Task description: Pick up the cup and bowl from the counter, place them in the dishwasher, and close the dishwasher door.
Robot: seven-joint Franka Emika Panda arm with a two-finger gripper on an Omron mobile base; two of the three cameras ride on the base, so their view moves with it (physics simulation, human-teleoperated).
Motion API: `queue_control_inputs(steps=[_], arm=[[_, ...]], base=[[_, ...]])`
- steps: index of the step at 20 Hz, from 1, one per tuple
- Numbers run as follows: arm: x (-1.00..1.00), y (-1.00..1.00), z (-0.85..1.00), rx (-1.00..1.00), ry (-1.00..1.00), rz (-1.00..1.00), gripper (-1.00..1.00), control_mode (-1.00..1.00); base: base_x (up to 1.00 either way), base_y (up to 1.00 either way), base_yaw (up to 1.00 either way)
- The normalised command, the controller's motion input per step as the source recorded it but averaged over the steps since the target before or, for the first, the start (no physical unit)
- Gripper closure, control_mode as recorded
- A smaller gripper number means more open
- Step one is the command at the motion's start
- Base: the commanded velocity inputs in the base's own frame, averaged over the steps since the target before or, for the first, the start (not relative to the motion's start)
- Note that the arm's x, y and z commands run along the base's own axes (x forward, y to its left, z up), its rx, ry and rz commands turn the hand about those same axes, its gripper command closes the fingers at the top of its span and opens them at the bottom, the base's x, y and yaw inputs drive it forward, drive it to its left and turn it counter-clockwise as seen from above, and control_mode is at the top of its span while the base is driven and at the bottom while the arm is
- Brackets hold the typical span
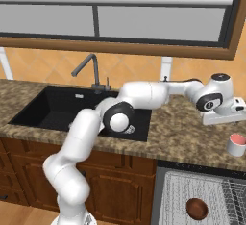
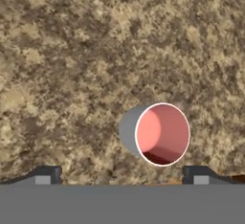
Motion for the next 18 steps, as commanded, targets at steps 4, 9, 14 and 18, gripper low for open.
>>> queue_control_inputs(steps=[4, 9, 14, 18], arm=[[0.23, -0.5, -0.23, 0.0, 0.01, -0.02, -1.0, -1.0], [0.04, -0.08, -0.23, 0.0, 0.0, -0.01, -1.0, -1.0], [0.0, 0.02, -0.36, 0.0, 0.0, 0.0, -1.0, -1.0], [0.0, -0.09, -0.36, 0.0, 0.0, 0.0, -1.0, -1.0]], base=[[0.0, 0.0, 0.0], [0.0, 0.0, 0.0], [0.0, 0.0, 0.0], [0.0, 0.0, 0.0]])
